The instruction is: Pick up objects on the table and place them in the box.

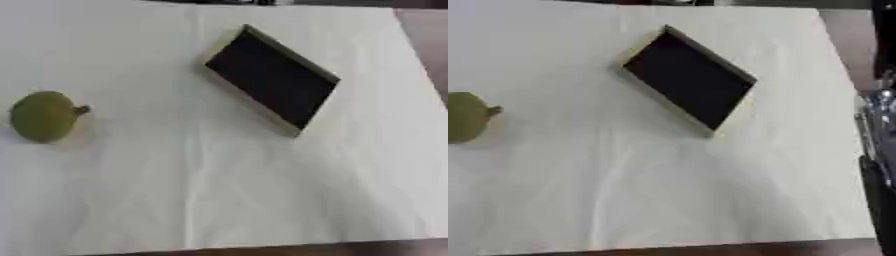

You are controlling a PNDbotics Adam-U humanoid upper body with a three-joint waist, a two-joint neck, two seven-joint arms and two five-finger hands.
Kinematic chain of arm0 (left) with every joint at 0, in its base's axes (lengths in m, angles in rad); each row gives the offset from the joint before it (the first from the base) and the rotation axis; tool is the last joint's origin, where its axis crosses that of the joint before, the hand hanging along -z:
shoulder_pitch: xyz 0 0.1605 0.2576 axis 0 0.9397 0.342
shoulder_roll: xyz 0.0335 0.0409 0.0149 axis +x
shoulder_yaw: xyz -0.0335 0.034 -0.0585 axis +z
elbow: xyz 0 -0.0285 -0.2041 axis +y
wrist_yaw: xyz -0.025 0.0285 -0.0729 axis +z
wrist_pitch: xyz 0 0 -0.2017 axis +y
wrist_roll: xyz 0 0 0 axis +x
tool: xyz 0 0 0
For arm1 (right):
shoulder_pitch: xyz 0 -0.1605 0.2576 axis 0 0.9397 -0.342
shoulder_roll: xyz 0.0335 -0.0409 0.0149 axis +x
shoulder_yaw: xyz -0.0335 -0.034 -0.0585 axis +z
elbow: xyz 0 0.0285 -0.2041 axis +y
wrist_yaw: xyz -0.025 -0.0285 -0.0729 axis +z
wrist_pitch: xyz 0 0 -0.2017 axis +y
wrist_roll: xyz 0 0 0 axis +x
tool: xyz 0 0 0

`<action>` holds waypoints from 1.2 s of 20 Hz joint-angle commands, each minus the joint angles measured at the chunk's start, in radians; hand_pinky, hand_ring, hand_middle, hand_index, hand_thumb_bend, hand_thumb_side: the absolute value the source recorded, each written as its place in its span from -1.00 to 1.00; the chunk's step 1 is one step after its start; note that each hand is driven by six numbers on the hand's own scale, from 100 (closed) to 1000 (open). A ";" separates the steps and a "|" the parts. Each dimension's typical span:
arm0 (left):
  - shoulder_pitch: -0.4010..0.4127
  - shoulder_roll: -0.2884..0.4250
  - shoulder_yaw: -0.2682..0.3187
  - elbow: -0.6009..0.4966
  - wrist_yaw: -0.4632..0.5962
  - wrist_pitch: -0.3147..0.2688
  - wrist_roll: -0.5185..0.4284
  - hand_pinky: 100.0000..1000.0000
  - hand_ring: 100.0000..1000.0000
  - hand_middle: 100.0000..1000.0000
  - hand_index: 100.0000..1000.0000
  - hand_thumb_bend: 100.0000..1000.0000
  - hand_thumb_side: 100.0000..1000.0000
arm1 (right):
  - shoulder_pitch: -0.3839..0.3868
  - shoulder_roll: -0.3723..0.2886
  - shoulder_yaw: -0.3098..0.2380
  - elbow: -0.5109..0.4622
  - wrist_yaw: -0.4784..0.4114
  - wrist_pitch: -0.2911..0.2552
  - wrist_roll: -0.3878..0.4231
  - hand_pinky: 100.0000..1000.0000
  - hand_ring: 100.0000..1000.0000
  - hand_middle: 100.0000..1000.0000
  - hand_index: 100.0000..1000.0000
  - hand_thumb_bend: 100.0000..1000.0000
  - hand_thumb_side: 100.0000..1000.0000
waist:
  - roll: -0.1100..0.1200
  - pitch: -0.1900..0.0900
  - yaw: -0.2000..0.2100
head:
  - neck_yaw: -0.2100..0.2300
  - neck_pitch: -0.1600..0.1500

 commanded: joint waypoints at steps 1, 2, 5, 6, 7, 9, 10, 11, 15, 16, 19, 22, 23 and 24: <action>-0.002 0.016 0.013 -0.018 0.003 0.000 -0.004 0.33 0.38 0.39 0.54 -1.00 -0.06 | -0.005 -0.030 -0.003 -0.021 0.004 -0.003 0.003 0.64 0.34 0.19 0.39 -1.00 0.16 | 0.005 -0.018 0.000 | -0.001 -0.003; -0.001 0.016 0.013 -0.018 0.003 0.000 -0.005 0.33 0.38 0.39 0.54 -1.00 -0.06 | -0.005 -0.030 -0.003 -0.021 0.004 -0.003 0.003 0.64 0.34 0.19 0.39 -1.00 0.15 | 0.005 -0.018 0.000 | -0.001 -0.004; -0.002 0.018 0.014 -0.018 0.004 -0.001 -0.006 0.33 0.38 0.39 0.54 -1.00 -0.07 | -0.006 -0.030 -0.003 -0.021 0.004 -0.004 0.004 0.64 0.34 0.19 0.39 -1.00 0.15 | 0.005 -0.019 0.001 | 0.000 -0.004; -0.002 0.018 0.014 -0.018 0.004 -0.002 -0.006 0.33 0.38 0.39 0.54 -1.00 -0.07 | -0.006 -0.031 -0.003 -0.021 0.004 -0.004 0.004 0.64 0.34 0.19 0.39 -1.00 0.15 | 0.005 -0.019 0.001 | 0.000 -0.004; -0.002 0.018 0.014 -0.018 0.004 -0.002 -0.007 0.33 0.38 0.39 0.54 -1.00 -0.07 | -0.006 -0.031 -0.003 -0.021 0.004 -0.004 0.004 0.64 0.34 0.19 0.39 -1.00 0.15 | 0.005 -0.020 0.002 | 0.000 -0.004; -0.001 0.019 0.015 -0.018 0.005 -0.001 -0.008 0.33 0.38 0.39 0.55 -1.00 -0.06 | -0.007 -0.031 -0.003 -0.021 0.004 -0.005 0.005 0.64 0.34 0.19 0.39 -1.00 0.15 | 0.005 -0.020 0.003 | 0.000 -0.004; 0.000 0.020 0.015 -0.018 0.004 0.000 -0.009 0.33 0.38 0.39 0.55 -1.00 -0.06 | -0.007 -0.032 -0.003 -0.021 0.004 -0.005 0.005 0.64 0.34 0.19 0.39 -1.00 0.15 | 0.005 -0.020 0.003 | 0.000 -0.003; 0.000 0.022 0.015 -0.018 0.004 0.001 -0.010 0.34 0.39 0.39 0.55 -1.00 -0.07 | -0.007 -0.032 -0.003 -0.021 0.004 -0.005 0.005 0.64 0.34 0.19 0.39 -1.00 0.15 | 0.005 -0.020 0.004 | -0.001 -0.001; 0.004 0.041 0.015 -0.018 -0.007 0.000 -0.010 0.34 0.40 0.40 0.56 -1.00 -0.11 | -0.007 -0.033 -0.001 -0.021 0.004 -0.005 0.007 0.64 0.34 0.19 0.39 -1.00 0.15 | 0.006 -0.020 0.005 | -0.006 0.004; 0.005 0.046 0.013 -0.018 -0.011 -0.001 -0.011 0.34 0.40 0.40 0.57 -1.00 -0.12 | -0.007 -0.033 -0.001 -0.021 0.004 -0.005 0.007 0.64 0.34 0.19 0.39 -1.00 0.15 | 0.006 -0.020 0.005 | -0.006 0.006; 0.006 0.065 0.008 -0.018 -0.028 -0.001 -0.015 0.34 0.41 0.42 0.59 -1.00 -0.15 | -0.007 -0.034 -0.001 -0.021 0.004 -0.005 0.008 0.64 0.34 0.19 0.39 -1.00 0.15 | 0.007 -0.019 0.004 | -0.008 0.009; 0.010 0.091 0.004 -0.018 -0.061 0.011 -0.023 0.36 0.44 0.44 0.62 -1.00 -0.20 | -0.007 -0.036 0.000 -0.021 0.004 -0.005 0.009 0.64 0.34 0.19 0.39 -1.00 0.15 | 0.008 -0.019 0.004 | -0.012 0.014; 0.012 0.102 0.001 -0.018 -0.076 0.016 -0.027 0.38 0.45 0.46 0.65 -1.00 -0.24 | -0.007 -0.036 0.000 -0.021 0.004 -0.005 0.009 0.64 0.34 0.19 0.39 -1.00 0.15 | 0.009 -0.019 0.004 | -0.012 0.016; 0.014 0.114 -0.002 -0.018 -0.093 0.022 -0.032 0.38 0.46 0.46 0.65 -1.00 -0.25 | -0.007 -0.037 0.000 -0.021 0.004 -0.005 0.009 0.64 0.34 0.19 0.39 -1.00 0.15 | 0.010 -0.020 0.004 | -0.013 0.018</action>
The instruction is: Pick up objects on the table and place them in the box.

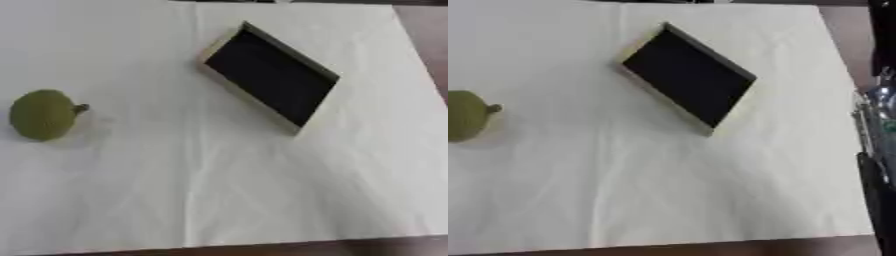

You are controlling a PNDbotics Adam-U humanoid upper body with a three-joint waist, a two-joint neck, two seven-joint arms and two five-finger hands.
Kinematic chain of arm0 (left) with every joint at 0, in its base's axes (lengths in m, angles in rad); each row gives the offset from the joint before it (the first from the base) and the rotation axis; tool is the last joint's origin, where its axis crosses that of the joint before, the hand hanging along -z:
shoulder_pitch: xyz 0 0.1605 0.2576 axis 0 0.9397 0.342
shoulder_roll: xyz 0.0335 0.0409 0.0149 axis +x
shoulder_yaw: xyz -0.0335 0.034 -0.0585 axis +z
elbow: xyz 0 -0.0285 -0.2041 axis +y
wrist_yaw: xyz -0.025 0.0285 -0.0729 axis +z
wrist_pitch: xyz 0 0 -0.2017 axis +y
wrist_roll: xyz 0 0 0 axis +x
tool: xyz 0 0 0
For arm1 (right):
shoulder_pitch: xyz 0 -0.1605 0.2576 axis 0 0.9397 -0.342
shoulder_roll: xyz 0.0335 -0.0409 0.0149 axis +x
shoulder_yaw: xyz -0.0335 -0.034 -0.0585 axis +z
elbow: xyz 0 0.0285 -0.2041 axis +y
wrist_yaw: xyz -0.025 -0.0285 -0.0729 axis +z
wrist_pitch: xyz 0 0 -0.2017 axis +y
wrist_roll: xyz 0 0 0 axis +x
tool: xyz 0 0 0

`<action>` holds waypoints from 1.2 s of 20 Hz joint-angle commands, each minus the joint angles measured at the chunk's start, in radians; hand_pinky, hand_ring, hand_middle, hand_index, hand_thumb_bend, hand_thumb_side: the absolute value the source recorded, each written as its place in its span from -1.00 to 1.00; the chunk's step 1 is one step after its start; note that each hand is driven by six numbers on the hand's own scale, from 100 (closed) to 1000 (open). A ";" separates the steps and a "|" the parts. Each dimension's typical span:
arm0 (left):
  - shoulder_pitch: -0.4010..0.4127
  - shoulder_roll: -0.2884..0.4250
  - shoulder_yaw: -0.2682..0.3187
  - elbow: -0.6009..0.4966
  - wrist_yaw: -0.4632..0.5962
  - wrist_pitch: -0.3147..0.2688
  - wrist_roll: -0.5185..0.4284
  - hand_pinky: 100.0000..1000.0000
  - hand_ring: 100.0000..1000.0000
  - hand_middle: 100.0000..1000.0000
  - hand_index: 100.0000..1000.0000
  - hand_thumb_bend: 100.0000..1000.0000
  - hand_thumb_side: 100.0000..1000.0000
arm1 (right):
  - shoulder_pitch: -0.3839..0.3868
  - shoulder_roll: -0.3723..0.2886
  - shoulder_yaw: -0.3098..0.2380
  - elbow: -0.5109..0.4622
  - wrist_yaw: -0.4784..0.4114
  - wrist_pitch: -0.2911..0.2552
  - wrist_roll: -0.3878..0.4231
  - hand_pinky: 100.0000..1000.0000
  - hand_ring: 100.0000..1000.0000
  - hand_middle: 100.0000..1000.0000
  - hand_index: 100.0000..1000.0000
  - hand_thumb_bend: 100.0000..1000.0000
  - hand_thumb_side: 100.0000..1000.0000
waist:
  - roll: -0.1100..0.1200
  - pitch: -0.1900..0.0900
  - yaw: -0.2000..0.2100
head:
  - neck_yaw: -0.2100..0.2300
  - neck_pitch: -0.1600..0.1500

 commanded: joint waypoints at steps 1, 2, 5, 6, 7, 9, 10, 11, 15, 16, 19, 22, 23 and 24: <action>0.004 0.065 -0.004 -0.018 -0.049 0.015 -0.013 0.39 0.47 0.48 0.67 -1.00 -0.26 | -0.006 -0.034 -0.005 -0.021 0.004 -0.001 0.004 0.64 0.34 0.19 0.39 -1.00 0.15 | 0.006 -0.020 0.001 | -0.006 0.007; 0.005 0.075 -0.007 -0.018 -0.063 0.019 -0.016 0.40 0.48 0.48 0.68 -1.00 -0.27 | -0.006 -0.034 -0.005 -0.021 0.004 -0.001 0.004 0.64 0.34 0.19 0.39 -1.00 0.15 | 0.006 -0.020 0.001 | -0.008 0.007; 0.010 0.096 -0.015 -0.018 -0.094 0.026 -0.023 0.42 0.50 0.50 0.70 -1.00 -0.30 | -0.004 -0.035 -0.005 -0.021 0.005 -0.001 0.004 0.64 0.34 0.19 0.39 -1.00 0.15 | 0.007 -0.020 0.001 | -0.016 0.004; 0.012 0.103 -0.017 -0.018 -0.104 0.029 -0.026 0.43 0.50 0.51 0.71 -1.00 -0.31 | -0.004 -0.036 -0.006 -0.021 0.005 -0.001 0.003 0.64 0.34 0.19 0.39 -1.00 0.15 | 0.008 -0.020 0.000 | -0.019 0.002; 0.014 0.109 -0.019 -0.018 -0.113 0.032 -0.027 0.44 0.51 0.52 0.71 -1.00 -0.33 | -0.003 -0.037 -0.006 -0.021 0.005 -0.001 0.003 0.64 0.34 0.19 0.39 -1.00 0.15 | 0.008 -0.020 0.000 | -0.021 0.002; 0.019 0.124 -0.022 -0.018 -0.133 0.040 -0.030 0.46 0.53 0.53 0.72 -1.00 -0.38 | -0.002 -0.039 -0.006 -0.021 0.006 -0.001 0.003 0.64 0.34 0.19 0.39 -1.00 0.15 | 0.009 -0.020 0.000 | -0.022 0.001; 0.022 0.134 -0.024 -0.018 -0.146 0.043 -0.034 0.48 0.54 0.54 0.74 -1.00 -0.40 | -0.002 -0.039 -0.006 -0.021 0.006 -0.001 0.003 0.64 0.34 0.19 0.39 -1.00 0.15 | 0.009 -0.020 0.000 | -0.022 0.001; 0.026 0.144 -0.027 -0.018 -0.158 0.048 -0.040 0.50 0.56 0.56 0.75 -0.97 -0.43 | -0.001 -0.040 -0.006 -0.021 0.006 -0.001 0.003 0.64 0.34 0.19 0.39 -1.00 0.15 | 0.010 -0.020 0.000 | -0.023 0.000; 0.053 0.211 -0.045 -0.018 -0.240 0.073 -0.092 0.60 0.64 0.63 0.82 -0.80 -0.54 | 0.001 -0.046 -0.005 -0.021 0.007 -0.001 0.003 0.64 0.34 0.19 0.39 -1.00 0.16 | 0.014 -0.021 0.002 | -0.020 0.003; 0.060 0.233 -0.051 -0.018 -0.264 0.081 -0.109 0.62 0.66 0.64 0.82 -0.77 -0.54 | 0.002 -0.047 -0.005 -0.021 0.008 0.000 0.004 0.64 0.34 0.19 0.39 -1.00 0.16 | 0.015 -0.021 0.002 | -0.018 0.002; 0.075 0.282 -0.068 -0.018 -0.315 0.105 -0.145 0.62 0.65 0.64 0.81 -0.72 -0.55 | 0.003 -0.049 -0.003 -0.021 0.008 0.000 0.005 0.64 0.34 0.19 0.39 -1.00 0.16 | 0.016 -0.020 0.003 | -0.011 -0.004; 0.096 0.321 -0.084 -0.018 -0.347 0.130 -0.163 0.64 0.65 0.64 0.80 -0.66 -0.60 | 0.002 -0.050 -0.002 -0.021 0.008 0.000 0.007 0.64 0.34 0.19 0.39 -1.00 0.16 | 0.015 -0.019 0.000 | 0.000 -0.008; 0.103 0.331 -0.088 -0.018 -0.357 0.140 -0.169 0.65 0.66 0.65 0.81 -0.66 -0.60 | 0.002 -0.050 -0.002 -0.021 0.008 0.000 0.007 0.64 0.34 0.19 0.39 -1.00 0.16 | 0.014 -0.018 -0.001 | 0.001 -0.008; 0.109 0.340 -0.094 -0.018 -0.368 0.149 -0.180 0.67 0.69 0.68 0.85 -0.67 -0.55 | 0.003 -0.051 -0.001 -0.021 0.007 0.000 0.006 0.64 0.34 0.19 0.39 -1.00 0.16 | 0.014 -0.018 -0.001 | 0.003 -0.009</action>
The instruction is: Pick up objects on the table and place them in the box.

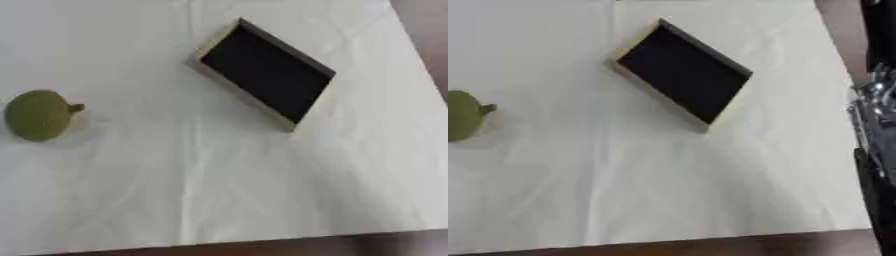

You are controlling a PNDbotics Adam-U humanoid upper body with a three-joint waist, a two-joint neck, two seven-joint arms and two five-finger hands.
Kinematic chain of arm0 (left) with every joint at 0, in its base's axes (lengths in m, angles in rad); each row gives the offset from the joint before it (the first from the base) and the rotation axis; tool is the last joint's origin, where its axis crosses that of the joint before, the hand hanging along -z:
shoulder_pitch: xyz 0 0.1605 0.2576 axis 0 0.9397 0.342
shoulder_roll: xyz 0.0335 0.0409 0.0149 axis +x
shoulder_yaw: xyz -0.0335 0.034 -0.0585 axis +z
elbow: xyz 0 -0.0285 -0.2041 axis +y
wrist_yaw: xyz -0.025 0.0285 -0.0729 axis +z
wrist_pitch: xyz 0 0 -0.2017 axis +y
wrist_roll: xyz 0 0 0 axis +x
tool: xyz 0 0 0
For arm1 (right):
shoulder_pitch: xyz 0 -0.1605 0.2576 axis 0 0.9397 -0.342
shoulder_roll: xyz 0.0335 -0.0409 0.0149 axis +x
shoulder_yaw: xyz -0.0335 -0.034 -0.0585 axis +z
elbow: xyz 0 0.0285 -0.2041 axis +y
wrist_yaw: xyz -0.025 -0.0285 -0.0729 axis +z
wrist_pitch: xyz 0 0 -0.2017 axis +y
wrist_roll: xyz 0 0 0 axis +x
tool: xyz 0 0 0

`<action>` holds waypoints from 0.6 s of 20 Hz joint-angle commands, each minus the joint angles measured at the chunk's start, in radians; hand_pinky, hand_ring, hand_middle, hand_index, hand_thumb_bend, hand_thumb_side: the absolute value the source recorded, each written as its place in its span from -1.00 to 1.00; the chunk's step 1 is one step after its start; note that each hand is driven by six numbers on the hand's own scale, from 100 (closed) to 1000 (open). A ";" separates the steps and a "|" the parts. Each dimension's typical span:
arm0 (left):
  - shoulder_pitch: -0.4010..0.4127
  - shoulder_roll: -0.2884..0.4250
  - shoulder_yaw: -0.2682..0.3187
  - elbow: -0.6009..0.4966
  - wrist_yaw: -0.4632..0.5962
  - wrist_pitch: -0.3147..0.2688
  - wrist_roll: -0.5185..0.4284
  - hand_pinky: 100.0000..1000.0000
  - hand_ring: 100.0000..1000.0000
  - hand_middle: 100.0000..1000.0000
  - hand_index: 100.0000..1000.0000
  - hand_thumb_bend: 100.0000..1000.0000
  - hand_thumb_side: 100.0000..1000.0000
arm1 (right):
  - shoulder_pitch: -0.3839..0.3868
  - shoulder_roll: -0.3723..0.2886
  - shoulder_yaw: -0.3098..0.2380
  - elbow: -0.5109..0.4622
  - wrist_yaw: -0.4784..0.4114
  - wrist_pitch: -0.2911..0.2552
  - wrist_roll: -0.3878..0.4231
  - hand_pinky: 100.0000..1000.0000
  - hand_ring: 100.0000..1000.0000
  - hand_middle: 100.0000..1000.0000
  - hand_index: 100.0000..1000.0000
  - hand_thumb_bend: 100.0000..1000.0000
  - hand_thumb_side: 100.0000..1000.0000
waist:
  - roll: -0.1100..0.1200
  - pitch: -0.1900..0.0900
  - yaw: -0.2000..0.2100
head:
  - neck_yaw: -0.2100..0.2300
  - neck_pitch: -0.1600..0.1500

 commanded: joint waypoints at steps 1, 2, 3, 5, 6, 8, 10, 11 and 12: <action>0.008 0.065 -0.007 -0.016 -0.037 0.028 -0.031 0.67 0.69 0.68 0.85 -0.67 -0.55 | -0.006 -0.029 -0.003 -0.021 0.007 -0.003 0.003 0.64 0.34 0.19 0.39 -1.00 0.16 | 0.001 -0.018 -0.001 | 0.008 -0.009; 0.011 0.072 -0.013 -0.016 -0.050 0.033 -0.050 0.71 0.72 0.73 0.88 -0.64 -0.47 | -0.006 -0.029 -0.002 -0.021 0.007 -0.002 0.004 0.64 0.34 0.19 0.39 -1.00 0.16 | 0.001 -0.017 -0.001 | 0.009 -0.010; 0.013 0.080 -0.017 -0.016 -0.065 0.039 -0.075 0.73 0.73 0.74 0.89 -0.61 -0.44 | -0.006 -0.029 -0.001 -0.021 0.007 -0.002 0.005 0.64 0.34 0.19 0.39 -1.00 0.16 | 0.001 -0.017 -0.001 | 0.011 -0.010; 0.013 0.092 -0.025 -0.016 -0.102 0.051 -0.134 0.76 0.75 0.76 0.90 -0.56 -0.43 | -0.007 -0.029 0.000 -0.021 0.006 -0.002 0.006 0.64 0.34 0.19 0.39 -1.00 0.16 | 0.001 -0.017 -0.002 | 0.012 -0.012; 0.013 0.097 -0.029 -0.016 -0.117 0.053 -0.161 0.78 0.76 0.76 0.89 -0.46 -0.56 | -0.007 -0.029 0.000 -0.021 0.006 -0.002 0.006 0.64 0.34 0.19 0.39 -1.00 0.16 | 0.001 -0.017 -0.002 | 0.012 -0.012; 0.011 0.100 -0.031 -0.016 -0.153 0.050 -0.198 0.79 0.76 0.75 0.86 -0.14 -0.94 | -0.006 -0.029 0.000 -0.021 0.006 -0.002 0.007 0.64 0.34 0.19 0.39 -1.00 0.17 | 0.002 -0.017 -0.002 | 0.012 -0.010; 0.014 0.096 -0.032 -0.016 -0.202 0.058 -0.218 0.80 0.78 0.76 0.86 -0.09 -1.00 | -0.006 -0.028 0.002 -0.021 0.005 0.000 0.008 0.64 0.34 0.19 0.39 -1.00 0.18 | 0.002 -0.016 -0.003 | 0.012 -0.010; 0.017 0.093 -0.036 -0.016 -0.215 0.062 -0.230 0.81 0.78 0.77 0.86 -0.09 -1.00 | -0.006 -0.027 0.002 -0.021 0.005 0.000 0.009 0.64 0.34 0.19 0.39 -1.00 0.18 | 0.003 -0.016 -0.004 | 0.011 -0.010; 0.018 0.091 -0.040 -0.016 -0.219 0.066 -0.244 0.82 0.79 0.78 0.87 -0.06 -1.00 | -0.006 -0.027 0.002 -0.021 0.005 0.000 0.009 0.64 0.34 0.19 0.39 -1.00 0.17 | 0.003 -0.016 -0.004 | 0.011 -0.010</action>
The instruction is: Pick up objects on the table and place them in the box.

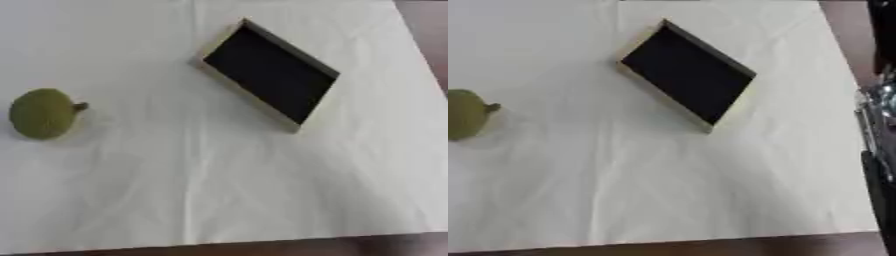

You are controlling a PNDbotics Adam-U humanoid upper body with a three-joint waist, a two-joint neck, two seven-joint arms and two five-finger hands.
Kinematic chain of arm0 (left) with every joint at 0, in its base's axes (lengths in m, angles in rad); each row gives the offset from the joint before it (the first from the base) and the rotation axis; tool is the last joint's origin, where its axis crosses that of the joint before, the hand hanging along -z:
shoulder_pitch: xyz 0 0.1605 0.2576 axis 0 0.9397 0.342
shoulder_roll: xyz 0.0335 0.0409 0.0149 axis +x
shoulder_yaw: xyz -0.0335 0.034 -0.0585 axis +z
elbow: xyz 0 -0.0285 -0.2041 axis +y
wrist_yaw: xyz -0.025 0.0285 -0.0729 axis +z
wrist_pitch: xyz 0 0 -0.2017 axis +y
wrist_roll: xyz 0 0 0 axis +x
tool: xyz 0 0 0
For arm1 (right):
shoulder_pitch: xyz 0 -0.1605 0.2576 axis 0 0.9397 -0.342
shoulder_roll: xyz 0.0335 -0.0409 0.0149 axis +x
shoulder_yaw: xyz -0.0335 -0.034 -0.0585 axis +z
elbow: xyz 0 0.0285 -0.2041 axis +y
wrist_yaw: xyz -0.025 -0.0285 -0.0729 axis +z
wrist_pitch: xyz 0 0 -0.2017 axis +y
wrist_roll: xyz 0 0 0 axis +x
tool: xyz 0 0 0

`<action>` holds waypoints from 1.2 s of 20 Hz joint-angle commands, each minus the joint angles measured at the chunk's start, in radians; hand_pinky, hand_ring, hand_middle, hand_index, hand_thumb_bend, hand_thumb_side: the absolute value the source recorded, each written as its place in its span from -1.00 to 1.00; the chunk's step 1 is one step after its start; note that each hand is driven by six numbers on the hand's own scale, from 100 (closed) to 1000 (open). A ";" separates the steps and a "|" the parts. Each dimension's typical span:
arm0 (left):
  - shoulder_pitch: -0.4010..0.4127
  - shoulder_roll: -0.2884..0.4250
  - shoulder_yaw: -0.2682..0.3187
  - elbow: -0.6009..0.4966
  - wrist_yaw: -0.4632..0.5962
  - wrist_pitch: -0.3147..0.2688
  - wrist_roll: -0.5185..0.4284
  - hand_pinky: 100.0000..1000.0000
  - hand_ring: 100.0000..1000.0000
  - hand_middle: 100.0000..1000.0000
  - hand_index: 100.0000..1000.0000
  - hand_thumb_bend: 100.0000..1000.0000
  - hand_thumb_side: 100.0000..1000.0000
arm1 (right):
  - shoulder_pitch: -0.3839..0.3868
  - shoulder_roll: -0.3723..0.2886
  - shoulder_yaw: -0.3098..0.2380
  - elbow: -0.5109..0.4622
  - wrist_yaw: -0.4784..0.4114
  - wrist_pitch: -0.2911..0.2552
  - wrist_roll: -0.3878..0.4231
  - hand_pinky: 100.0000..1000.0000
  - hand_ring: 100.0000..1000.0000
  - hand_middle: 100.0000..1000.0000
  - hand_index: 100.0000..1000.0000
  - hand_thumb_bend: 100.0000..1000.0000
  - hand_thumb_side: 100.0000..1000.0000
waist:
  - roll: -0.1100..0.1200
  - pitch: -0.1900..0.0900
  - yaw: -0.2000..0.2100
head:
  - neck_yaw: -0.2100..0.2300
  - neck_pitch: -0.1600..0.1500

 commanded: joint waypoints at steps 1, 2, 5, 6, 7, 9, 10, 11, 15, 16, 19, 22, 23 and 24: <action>0.001 0.032 -0.002 -0.015 -0.029 0.013 -0.046 0.83 0.80 0.78 0.87 -0.05 -1.00 | -0.006 -0.027 -0.004 -0.021 0.005 0.000 0.003 0.64 0.34 0.19 0.39 -1.00 0.17 | 0.004 -0.017 -0.001 | 0.002 -0.009; 0.001 0.033 -0.004 -0.015 -0.025 0.023 -0.067 0.86 0.83 0.79 0.88 -0.01 -1.00 | -0.007 -0.027 -0.004 -0.021 0.004 0.000 0.003 0.64 0.34 0.19 0.39 -1.00 0.17 | 0.005 -0.016 -0.002 | 0.003 -0.009; -0.003 0.038 -0.018 -0.015 0.006 0.059 -0.151 0.92 0.89 0.83 0.89 0.03 -1.00 | -0.008 -0.025 -0.003 -0.021 0.004 0.000 0.004 0.64 0.34 0.19 0.39 -1.00 0.18 | 0.006 -0.017 -0.004 | 0.006 -0.010; -0.007 0.042 -0.022 -0.015 0.016 0.073 -0.178 0.95 0.91 0.84 0.91 0.06 -1.00 | -0.008 -0.025 -0.003 -0.021 0.003 0.000 0.004 0.64 0.34 0.19 0.39 -1.00 0.18 | 0.006 -0.017 -0.005 | 0.007 -0.010; -0.011 0.045 -0.026 -0.015 0.026 0.086 -0.200 0.95 0.91 0.84 0.91 0.06 -1.00 | -0.007 -0.025 -0.003 -0.021 0.003 0.000 0.004 0.64 0.34 0.19 0.39 -1.00 0.18 | 0.006 -0.017 -0.006 | 0.008 -0.010; -0.021 0.050 -0.033 -0.015 0.046 0.109 -0.232 0.97 0.92 0.85 0.94 0.07 -1.00 | -0.007 -0.025 -0.002 -0.021 0.003 0.000 0.005 0.64 0.34 0.19 0.39 -1.00 0.18 | 0.007 -0.017 -0.007 | 0.010 -0.010; -0.027 0.053 -0.037 -0.015 0.055 0.121 -0.242 0.97 0.92 0.85 0.93 0.07 -1.00 | -0.007 -0.024 -0.002 -0.021 0.002 0.000 0.005 0.64 0.34 0.19 0.39 -1.00 0.18 | 0.007 -0.017 -0.008 | 0.010 -0.009; -0.035 0.055 -0.041 -0.012 0.069 0.136 -0.249 0.96 0.92 0.84 0.92 0.04 -1.00 | -0.007 -0.024 -0.002 -0.021 0.002 0.001 0.005 0.65 0.34 0.19 0.39 -1.00 0.18 | 0.008 -0.018 -0.008 | 0.011 -0.009; -0.079 0.069 -0.061 0.013 0.116 0.201 -0.254 0.92 0.90 0.77 0.88 -0.01 -1.00 | -0.008 -0.022 0.001 -0.021 0.001 0.001 0.008 0.65 0.34 0.19 0.39 -1.00 0.18 | 0.010 -0.019 -0.011 | 0.016 -0.008; -0.092 0.072 -0.068 0.022 0.125 0.212 -0.256 0.92 0.89 0.76 0.88 0.00 -1.00 | -0.008 -0.022 0.001 -0.021 0.000 0.001 0.009 0.65 0.34 0.19 0.39 -1.00 0.18 | 0.010 -0.020 -0.012 | 0.017 -0.008; -0.137 0.074 -0.093 0.061 0.160 0.229 -0.279 0.90 0.89 0.78 0.88 0.00 -1.00 | -0.010 -0.020 0.004 -0.021 -0.001 0.002 0.012 0.65 0.34 0.19 0.39 -1.00 0.18 | 0.011 -0.021 -0.015 | 0.021 -0.010; -0.179 0.074 -0.114 0.113 0.190 0.231 -0.308 0.90 0.89 0.76 0.87 0.00 -1.00 | -0.010 -0.019 0.006 -0.021 -0.003 0.002 0.014 0.65 0.34 0.19 0.39 -1.00 0.18 | 0.012 -0.021 -0.018 | 0.025 -0.011; -0.194 0.070 -0.121 0.131 0.199 0.233 -0.318 0.90 0.88 0.75 0.87 -0.02 -1.00 | -0.011 -0.019 0.006 -0.021 -0.004 0.002 0.014 0.65 0.34 0.18 0.39 -1.00 0.18 | 0.013 -0.021 -0.019 | 0.026 -0.011; -0.209 0.067 -0.127 0.146 0.209 0.234 -0.329 0.90 0.89 0.75 0.87 -0.04 -1.00 | -0.011 -0.018 0.007 -0.021 -0.005 0.002 0.014 0.65 0.34 0.18 0.39 -1.00 0.19 | 0.013 -0.021 -0.019 | 0.027 -0.011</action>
